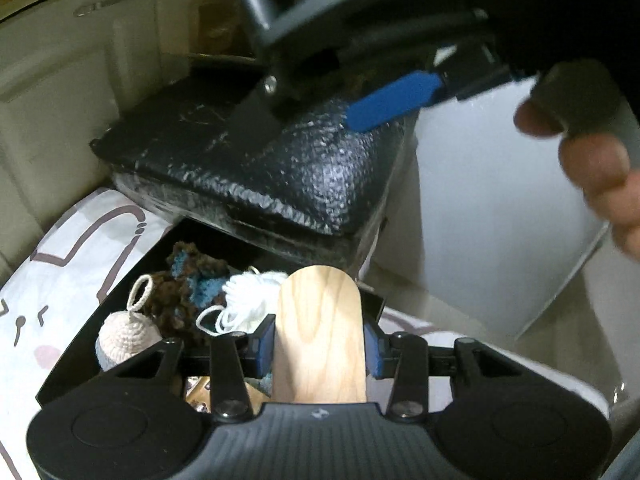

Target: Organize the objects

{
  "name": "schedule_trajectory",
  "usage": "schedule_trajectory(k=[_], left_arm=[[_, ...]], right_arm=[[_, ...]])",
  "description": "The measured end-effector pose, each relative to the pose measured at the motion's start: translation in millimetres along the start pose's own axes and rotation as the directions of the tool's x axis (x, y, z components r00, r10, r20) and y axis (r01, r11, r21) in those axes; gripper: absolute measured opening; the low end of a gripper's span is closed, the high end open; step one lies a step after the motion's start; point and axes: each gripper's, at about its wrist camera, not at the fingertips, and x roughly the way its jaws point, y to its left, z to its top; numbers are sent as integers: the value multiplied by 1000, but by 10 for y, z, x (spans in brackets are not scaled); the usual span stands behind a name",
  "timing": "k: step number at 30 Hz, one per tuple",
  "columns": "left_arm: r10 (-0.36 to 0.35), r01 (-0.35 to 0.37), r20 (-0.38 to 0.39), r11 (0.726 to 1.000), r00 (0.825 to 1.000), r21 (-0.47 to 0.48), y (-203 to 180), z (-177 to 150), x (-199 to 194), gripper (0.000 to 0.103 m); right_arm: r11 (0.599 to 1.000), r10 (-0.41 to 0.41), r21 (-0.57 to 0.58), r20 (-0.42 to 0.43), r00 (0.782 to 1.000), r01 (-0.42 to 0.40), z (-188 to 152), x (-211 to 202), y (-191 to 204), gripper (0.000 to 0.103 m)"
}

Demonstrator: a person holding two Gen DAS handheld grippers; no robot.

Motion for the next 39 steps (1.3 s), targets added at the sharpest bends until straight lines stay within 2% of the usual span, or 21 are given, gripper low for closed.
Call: schedule_trajectory(k=[6,7,8,10,15,19,23,31,35,39], left_arm=[[-20,20,-3,1000,1000,24,31,-1,10,47],[-23,23,-2,1000,1000,19,44,1,9,50],[-22,22,0,1000,1000,8,57,7,3,62],[-4,4,17,1000,1000,-11,78,13,-39,69],[-2,3,18,1000,1000,-28,96,19,-99,69],[8,-8,-4,1000,1000,-26,93,-1,-120,70],[24,-25,-27,999,999,-45,125,-39,-171,74],[52,-56,-51,995,997,-83,209,-70,-251,75],[53,-60,-60,990,997,-125,269,-88,-292,75],[52,-56,-30,981,998,-187,358,-79,-400,75]], right_arm=[[1000,-14,-6,-12,1000,14,-17,41,-29,75],[1000,-14,-8,-16,1000,14,-20,49,-31,74],[1000,-13,-10,-18,1000,13,-20,51,-31,74],[1000,-12,-10,-22,1000,12,-24,54,-35,74],[1000,-9,1,-28,1000,9,-27,55,-42,74],[1000,-7,-1,-33,999,7,-34,45,-19,74],[1000,-4,-6,-42,999,3,-42,32,12,73],[1000,-6,-6,-49,999,6,-54,0,33,73],[1000,-5,-1,-56,998,5,-58,-2,42,72],[1000,-7,-7,-59,998,7,-61,-8,64,72]])
